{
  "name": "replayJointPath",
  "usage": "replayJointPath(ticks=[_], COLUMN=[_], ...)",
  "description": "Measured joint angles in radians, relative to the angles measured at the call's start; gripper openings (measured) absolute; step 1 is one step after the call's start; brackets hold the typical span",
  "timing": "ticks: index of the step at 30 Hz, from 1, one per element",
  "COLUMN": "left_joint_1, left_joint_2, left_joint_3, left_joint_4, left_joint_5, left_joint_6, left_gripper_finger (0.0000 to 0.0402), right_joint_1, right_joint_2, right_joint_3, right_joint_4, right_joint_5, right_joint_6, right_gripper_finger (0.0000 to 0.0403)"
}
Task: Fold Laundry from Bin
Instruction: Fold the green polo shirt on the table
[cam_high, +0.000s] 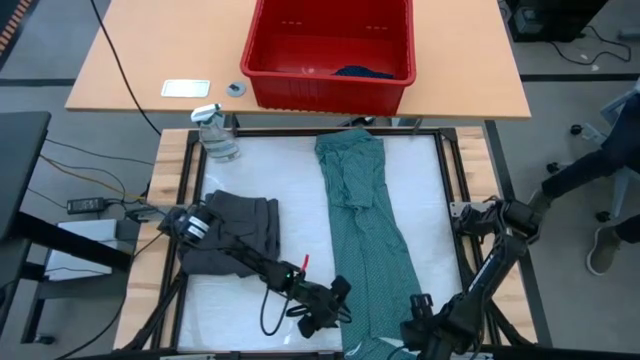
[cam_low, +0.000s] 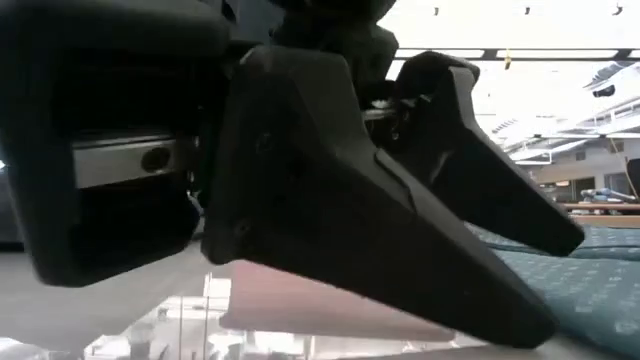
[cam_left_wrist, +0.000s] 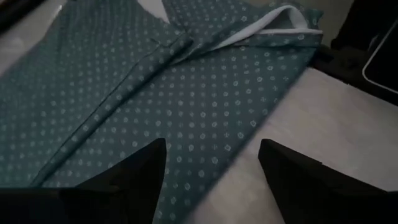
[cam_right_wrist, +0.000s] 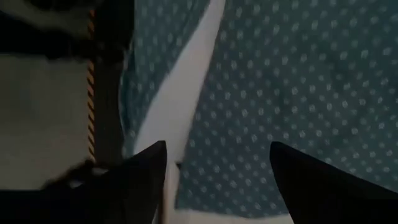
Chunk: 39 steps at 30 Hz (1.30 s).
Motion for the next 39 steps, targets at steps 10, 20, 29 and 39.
replayJointPath(ticks=[10,20,29,39], left_joint_1=[0.012,0.003,-0.002,0.006], left_joint_2=[0.023,0.032,0.036,-0.04], left_joint_3=[0.003,0.001,-0.001,-0.002], left_joint_4=[0.002,0.023,0.074,-0.084], left_joint_5=[0.059,0.079,0.002,-0.061], left_joint_6=[-0.005,-0.032,-0.052,-0.105], left_gripper_finger=[0.0224,0.0034,0.0032,0.0144], right_joint_1=[0.058,0.121,0.104,0.03], right_joint_2=[0.025,0.075,0.102,0.099], right_joint_3=[-0.03,-0.031,-0.028,-0.03], right_joint_4=[-0.002,0.051,0.06,0.067], right_joint_5=[0.069,0.061,0.112,0.17], right_joint_6=[0.216,0.199,0.17,0.177], right_gripper_finger=[0.0271,0.0257,0.0227,0.0207])
